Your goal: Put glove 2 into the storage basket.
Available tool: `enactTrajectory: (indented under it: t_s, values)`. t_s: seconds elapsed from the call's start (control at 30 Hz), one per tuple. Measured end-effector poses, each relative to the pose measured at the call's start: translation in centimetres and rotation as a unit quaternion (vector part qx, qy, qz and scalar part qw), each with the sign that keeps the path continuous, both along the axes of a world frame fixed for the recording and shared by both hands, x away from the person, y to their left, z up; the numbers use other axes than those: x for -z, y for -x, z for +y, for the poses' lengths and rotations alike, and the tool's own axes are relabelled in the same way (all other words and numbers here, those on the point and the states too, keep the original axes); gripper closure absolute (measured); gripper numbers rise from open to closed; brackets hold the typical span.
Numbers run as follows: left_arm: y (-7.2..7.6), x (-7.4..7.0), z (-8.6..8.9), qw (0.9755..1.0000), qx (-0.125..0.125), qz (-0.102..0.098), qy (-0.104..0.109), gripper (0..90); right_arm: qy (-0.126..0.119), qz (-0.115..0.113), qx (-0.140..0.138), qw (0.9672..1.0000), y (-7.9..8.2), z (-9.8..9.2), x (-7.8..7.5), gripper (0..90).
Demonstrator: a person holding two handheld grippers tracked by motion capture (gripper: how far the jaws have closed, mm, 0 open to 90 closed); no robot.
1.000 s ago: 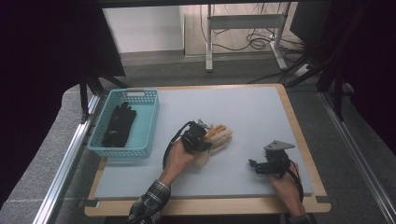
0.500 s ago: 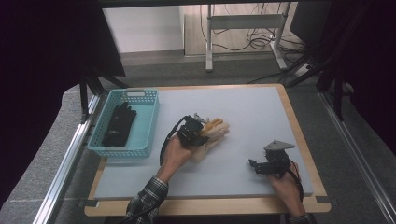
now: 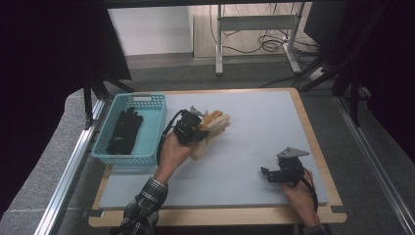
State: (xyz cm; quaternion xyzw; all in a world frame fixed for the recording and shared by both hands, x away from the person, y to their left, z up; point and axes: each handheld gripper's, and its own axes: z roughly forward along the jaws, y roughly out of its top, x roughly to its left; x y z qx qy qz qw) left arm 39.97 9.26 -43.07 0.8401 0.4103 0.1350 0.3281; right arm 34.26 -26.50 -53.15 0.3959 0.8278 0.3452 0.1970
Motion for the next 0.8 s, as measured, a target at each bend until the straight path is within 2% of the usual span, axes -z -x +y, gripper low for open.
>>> enactTrajectory:
  t_s: [0.2,0.4,0.7,0.8]
  values:
    - [-0.4,-1.4,1.9,0.9996,-0.026,-0.007,0.004,71.6,-0.001,0.000,0.000,1.0000,0.0,0.0,0.0,13.8]
    - [-0.7,-2.6,4.1,0.9984,-0.054,-0.016,-0.004,71.5,-0.001,0.000,0.000,1.0000,0.0,0.0,0.0,13.8]
    - [-0.9,-3.8,7.8,0.9947,-0.099,-0.025,-0.004,71.5,-0.001,0.000,0.000,1.0000,0.0,0.0,0.0,13.8]
    - [-0.9,-4.0,9.3,0.9926,-0.118,-0.026,-0.006,71.5,-0.001,0.000,0.000,1.0000,0.0,0.0,0.0,13.8]
